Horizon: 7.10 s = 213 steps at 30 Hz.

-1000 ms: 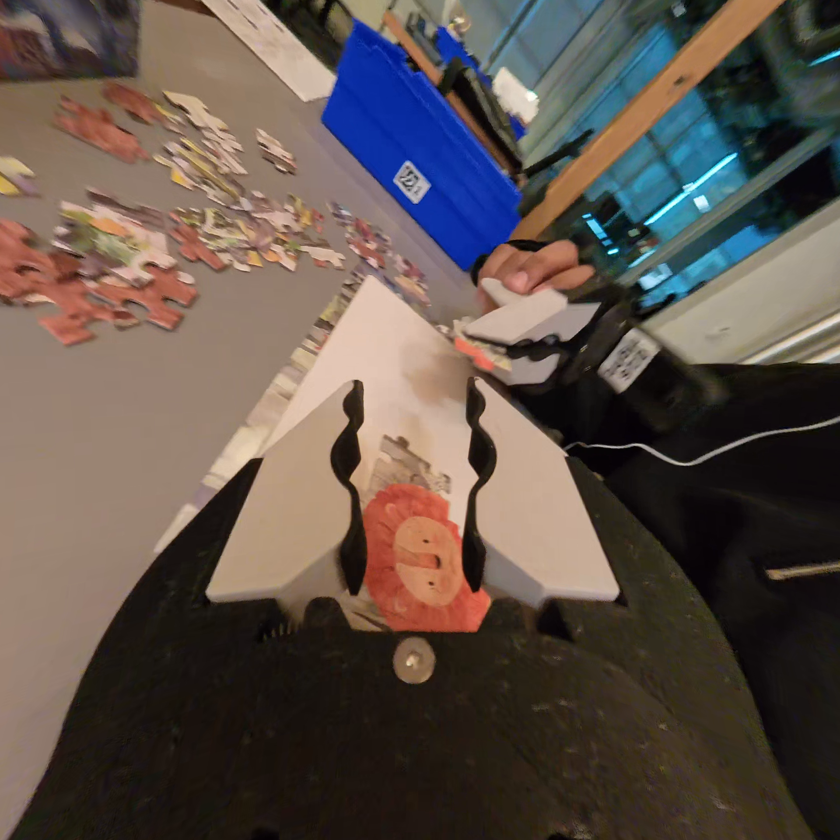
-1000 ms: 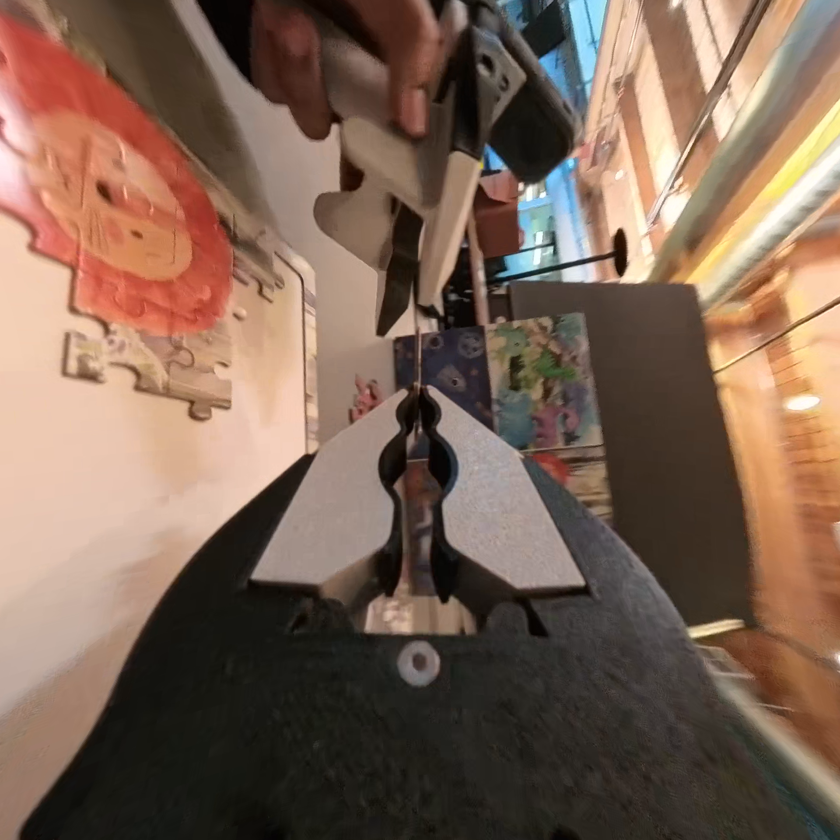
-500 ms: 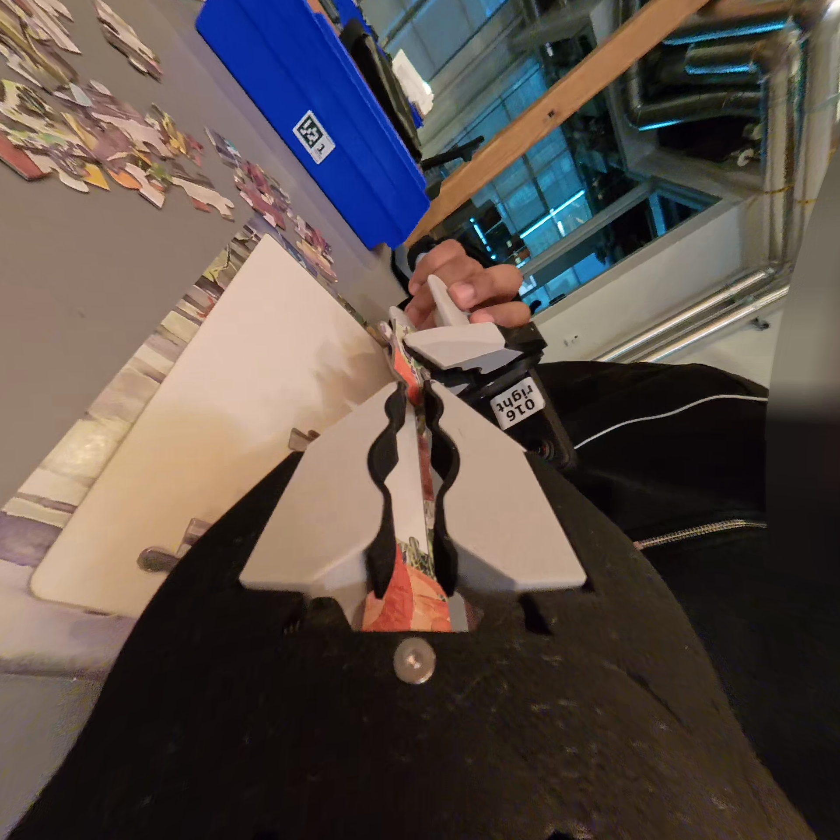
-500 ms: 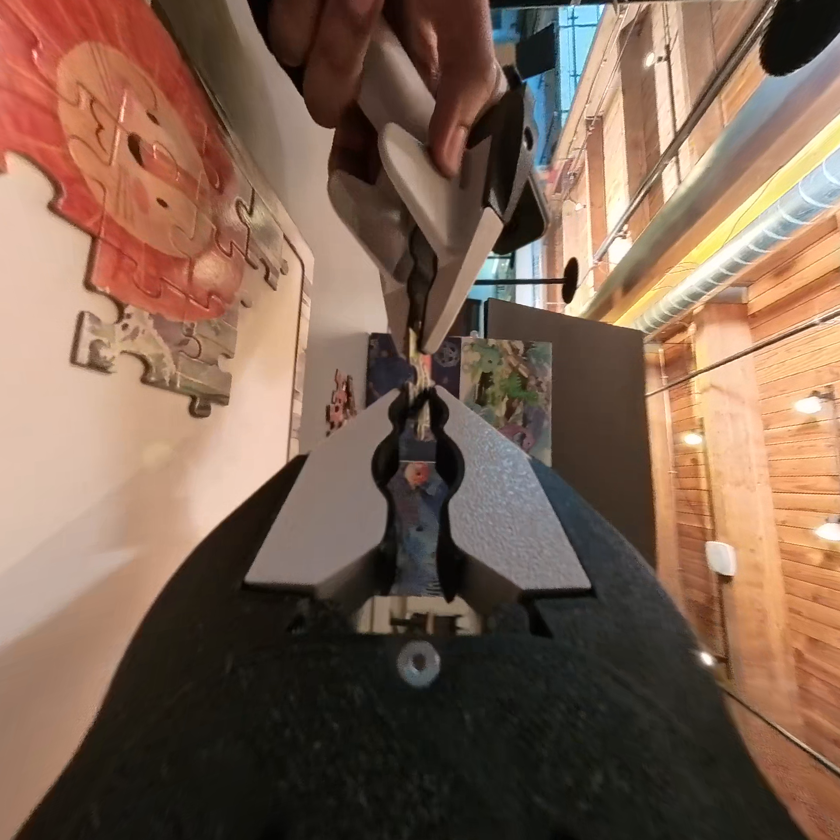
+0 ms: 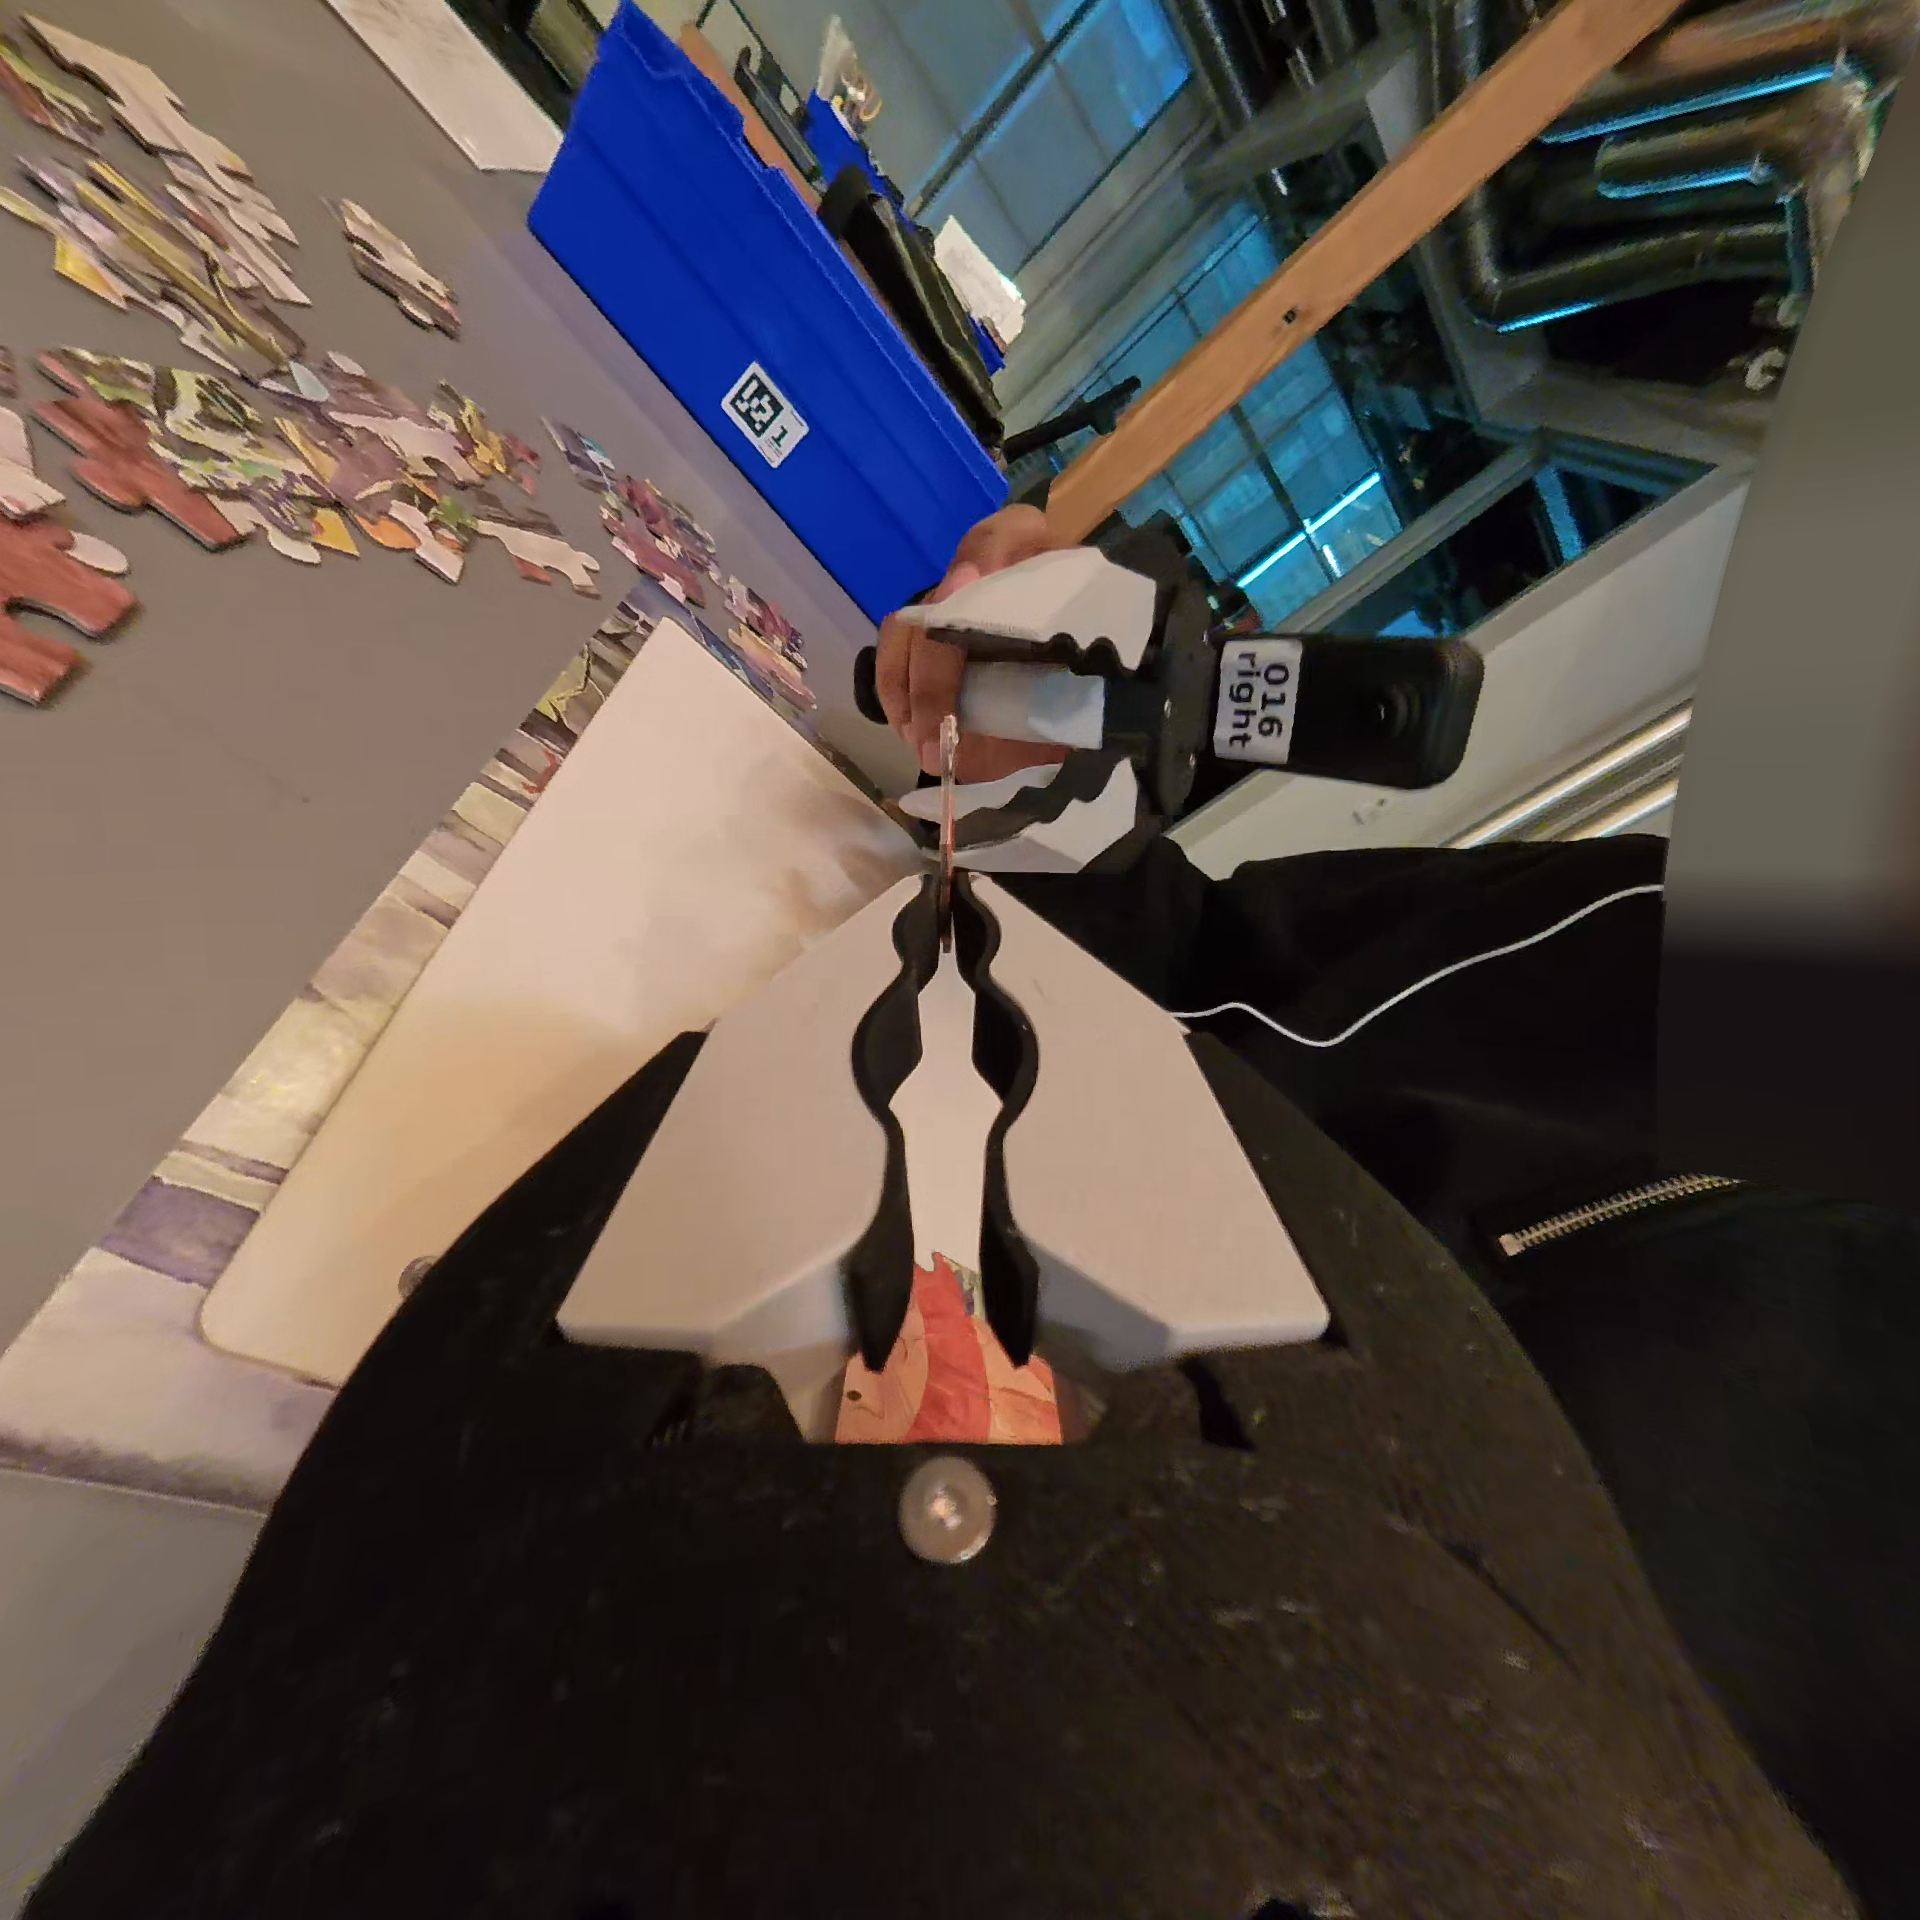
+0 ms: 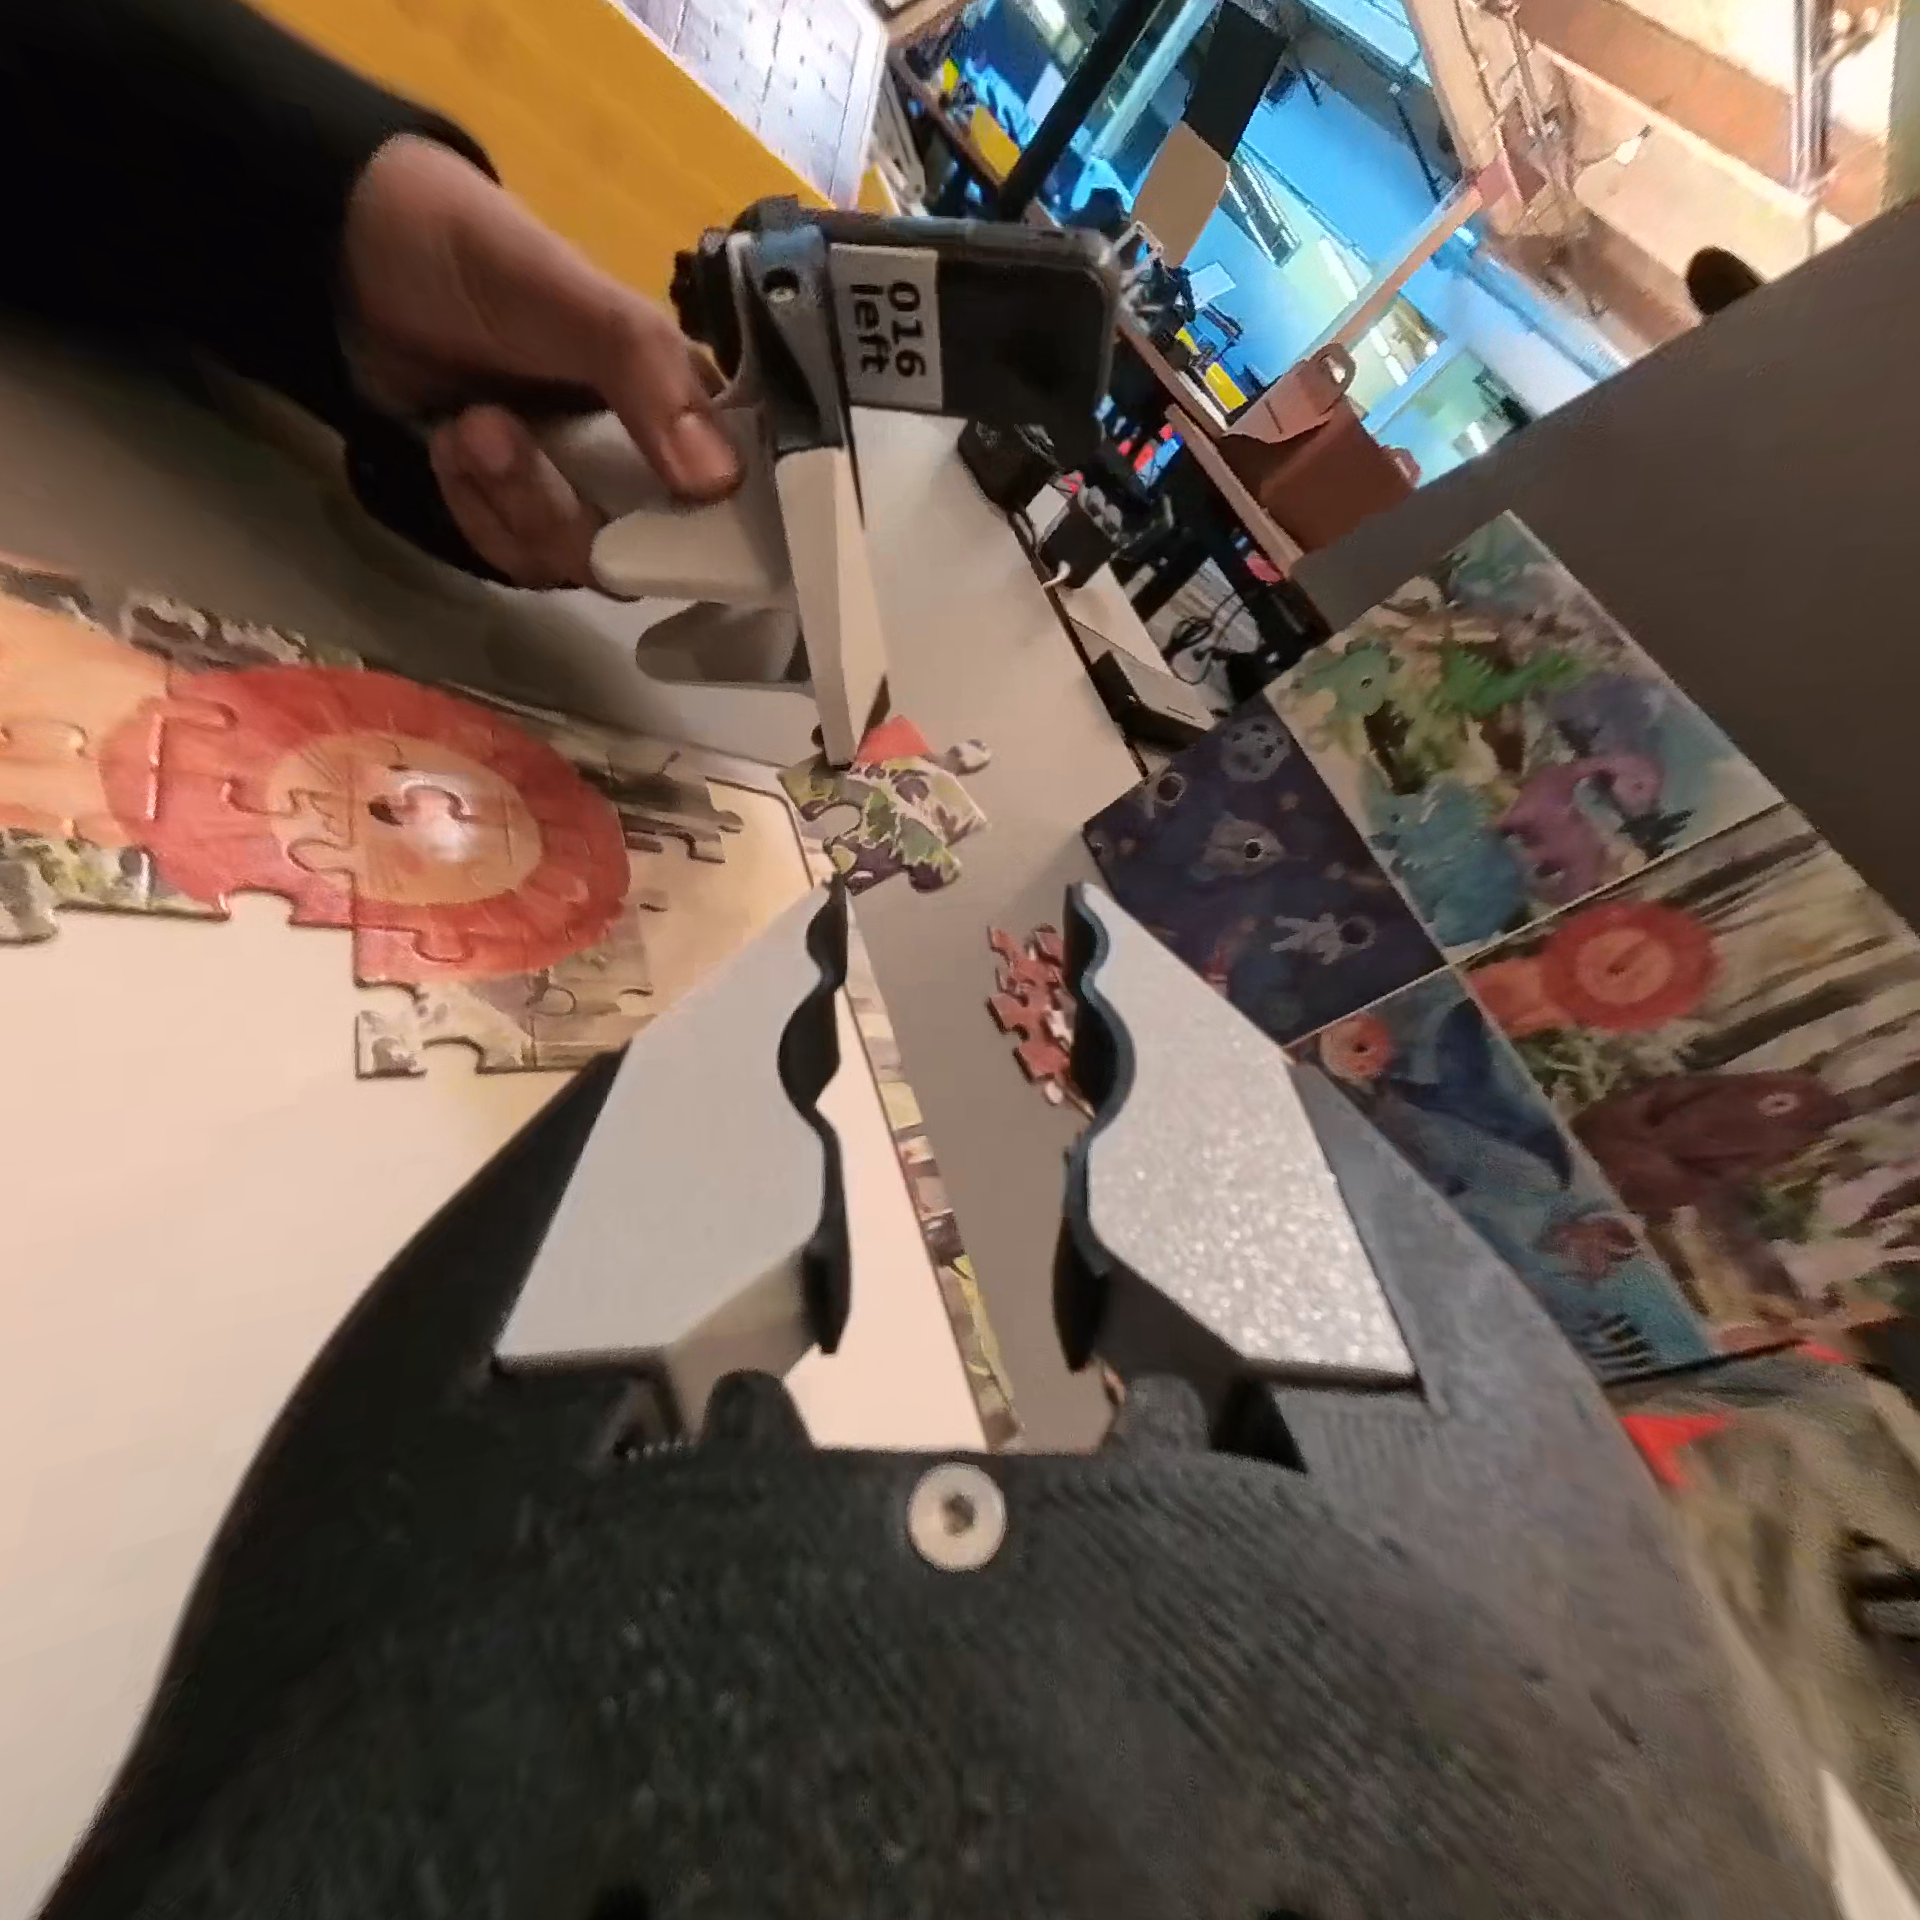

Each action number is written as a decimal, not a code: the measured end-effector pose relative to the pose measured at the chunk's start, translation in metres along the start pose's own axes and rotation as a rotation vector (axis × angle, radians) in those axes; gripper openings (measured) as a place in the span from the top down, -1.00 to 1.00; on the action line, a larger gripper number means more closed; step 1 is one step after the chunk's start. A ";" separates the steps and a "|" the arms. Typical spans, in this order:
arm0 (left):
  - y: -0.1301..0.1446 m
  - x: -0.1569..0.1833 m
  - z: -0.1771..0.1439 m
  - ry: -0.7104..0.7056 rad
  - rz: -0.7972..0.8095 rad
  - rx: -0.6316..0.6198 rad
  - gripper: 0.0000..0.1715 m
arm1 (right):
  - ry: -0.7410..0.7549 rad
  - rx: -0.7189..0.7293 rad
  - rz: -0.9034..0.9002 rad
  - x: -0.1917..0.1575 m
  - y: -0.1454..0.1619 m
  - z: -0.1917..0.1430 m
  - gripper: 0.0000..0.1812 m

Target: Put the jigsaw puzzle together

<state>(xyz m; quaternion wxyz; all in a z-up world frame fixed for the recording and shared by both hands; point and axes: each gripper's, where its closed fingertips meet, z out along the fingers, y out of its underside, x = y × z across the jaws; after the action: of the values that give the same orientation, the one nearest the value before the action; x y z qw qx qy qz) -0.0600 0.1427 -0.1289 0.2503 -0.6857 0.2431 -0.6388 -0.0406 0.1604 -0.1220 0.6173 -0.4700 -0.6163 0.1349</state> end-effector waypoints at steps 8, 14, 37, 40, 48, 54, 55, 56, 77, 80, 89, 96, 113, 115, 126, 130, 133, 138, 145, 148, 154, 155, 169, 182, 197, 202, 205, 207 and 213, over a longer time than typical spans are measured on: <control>0.000 -0.006 -0.002 -0.023 0.012 0.001 1.00 | 0.033 0.015 0.020 0.012 0.000 -0.008 0.70; 0.005 -0.005 0.000 -0.025 0.018 -0.032 1.00 | -0.082 0.038 0.048 -0.009 -0.005 -0.004 0.89; 0.012 -0.008 -0.002 -0.076 0.028 -0.090 1.00 | -0.189 0.006 0.126 -0.020 0.007 -0.003 0.87; 0.017 -0.011 0.000 -0.097 0.034 -0.123 1.00 | -0.194 -0.019 0.090 -0.023 0.010 -0.002 0.87; 0.027 -0.014 0.004 -0.109 0.023 -0.181 1.00 | -0.233 -0.057 0.042 -0.033 0.016 0.000 0.86; 0.029 -0.012 0.004 -0.090 0.006 -0.194 1.00 | -0.244 -0.091 -0.004 -0.037 0.022 0.000 0.86; 0.030 -0.013 0.004 -0.095 0.007 -0.197 1.00 | -0.247 -0.090 -0.008 -0.038 0.022 0.000 0.87; 0.030 -0.013 0.004 -0.096 0.007 -0.198 1.00 | -0.249 -0.089 -0.011 -0.038 0.021 0.000 0.87; 0.024 -0.024 -0.003 -0.182 0.022 -0.178 0.58 | -0.329 -0.191 -0.043 -0.054 0.034 0.000 0.91; 0.013 -0.024 -0.013 -0.197 0.039 -0.124 0.58 | -0.434 -0.219 0.044 -0.066 0.036 -0.005 0.91; 0.030 -0.025 -0.007 -0.222 0.126 -0.239 0.82 | -0.779 -0.295 0.290 -0.114 0.025 -0.032 0.91; 0.036 -0.027 -0.003 -0.225 0.137 -0.266 0.87 | -0.849 -0.335 0.346 -0.132 0.021 -0.033 0.91; 0.032 -0.028 -0.004 -0.223 0.132 -0.237 0.86 | -0.816 -0.337 0.343 -0.128 0.024 -0.029 0.90; 0.032 -0.028 -0.004 -0.227 0.128 -0.235 0.86 | -0.816 -0.343 0.340 -0.127 0.025 -0.030 0.90; 0.031 -0.028 -0.005 -0.222 0.122 -0.225 0.87 | -0.812 -0.365 0.354 -0.126 0.026 -0.030 0.91; 0.030 -0.029 -0.005 -0.222 0.121 -0.224 0.87 | -0.807 -0.378 0.354 -0.125 0.026 -0.030 0.91; 0.030 -0.029 -0.005 -0.221 0.125 -0.218 0.88 | -0.799 -0.392 0.346 -0.126 0.026 -0.030 0.91; 0.027 -0.029 -0.006 -0.222 0.130 -0.206 0.89 | -0.785 -0.402 0.329 -0.126 0.026 -0.028 0.91; 0.028 -0.030 -0.005 -0.220 0.127 -0.206 0.89 | -0.784 -0.409 0.336 -0.126 0.026 -0.028 0.91; 0.028 -0.030 -0.005 -0.221 0.129 -0.207 0.90 | -0.787 -0.414 0.345 -0.126 0.026 -0.029 0.91; 0.029 -0.031 -0.005 -0.222 0.127 -0.210 0.90 | -0.781 -0.423 0.350 -0.126 0.026 -0.027 0.91; 0.029 -0.031 -0.005 -0.222 0.127 -0.210 0.90 | -0.781 -0.423 0.351 -0.126 0.026 -0.028 0.90; 0.029 -0.031 -0.005 -0.224 0.128 -0.212 0.91 | -0.806 -0.412 0.362 -0.129 0.024 -0.031 0.82; 0.029 -0.030 -0.005 -0.225 0.132 -0.213 0.91 | -0.762 -0.344 0.340 -0.118 0.013 -0.026 0.90; 0.028 -0.027 -0.004 -0.223 0.146 -0.212 0.91 | -0.695 -0.312 0.426 -0.116 0.018 -0.004 1.00; 0.028 -0.026 -0.004 -0.230 0.153 -0.215 0.91 | -0.714 -0.287 0.452 -0.119 0.012 -0.003 1.00; 0.027 -0.027 -0.005 -0.236 0.157 -0.213 0.91 | -0.728 -0.309 0.442 -0.125 0.016 -0.003 1.00; 0.027 -0.027 -0.005 -0.238 0.157 -0.212 0.91 | -0.731 -0.303 0.439 -0.124 0.014 -0.004 1.00; 0.018 -0.029 -0.012 -0.282 0.193 -0.178 0.92 | -0.570 -0.249 0.445 -0.087 0.014 0.000 1.00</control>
<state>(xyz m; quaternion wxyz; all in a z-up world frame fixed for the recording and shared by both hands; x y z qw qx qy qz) -0.0738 0.1477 -0.1624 0.2806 -0.7613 0.3259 -0.4853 -0.0524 0.1026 -0.1874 0.3151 -0.6074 -0.6577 0.3149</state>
